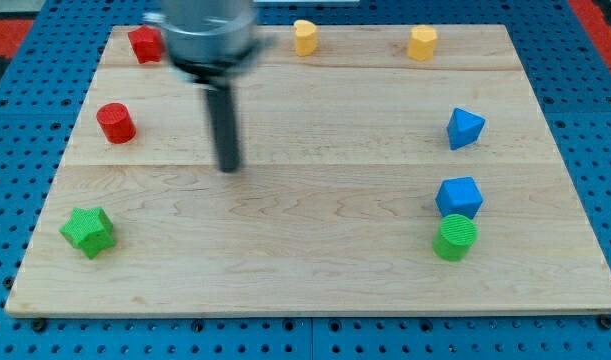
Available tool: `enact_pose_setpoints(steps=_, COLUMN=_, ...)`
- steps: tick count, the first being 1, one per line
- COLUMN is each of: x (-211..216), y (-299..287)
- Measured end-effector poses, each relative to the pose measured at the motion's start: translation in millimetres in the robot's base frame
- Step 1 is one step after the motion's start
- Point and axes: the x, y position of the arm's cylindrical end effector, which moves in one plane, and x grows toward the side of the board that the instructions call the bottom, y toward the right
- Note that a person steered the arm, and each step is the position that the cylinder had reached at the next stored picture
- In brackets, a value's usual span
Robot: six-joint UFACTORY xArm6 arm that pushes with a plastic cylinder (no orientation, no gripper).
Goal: Place the red circle between the blue blocks
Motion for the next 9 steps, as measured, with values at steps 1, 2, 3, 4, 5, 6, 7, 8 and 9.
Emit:
enact_pose_setpoints(steps=1, x=-27, y=-114)
enact_pose_setpoints(steps=2, x=-69, y=-142)
enact_pose_setpoints(steps=3, x=-78, y=-58)
enact_pose_setpoints(steps=4, x=-63, y=47)
enact_pose_setpoints(steps=5, x=-54, y=83)
enact_pose_setpoints(steps=6, x=-70, y=19)
enact_pose_setpoints(steps=7, x=-9, y=31)
enact_pose_setpoints(steps=8, x=-19, y=66)
enact_pose_setpoints(steps=9, x=-23, y=76)
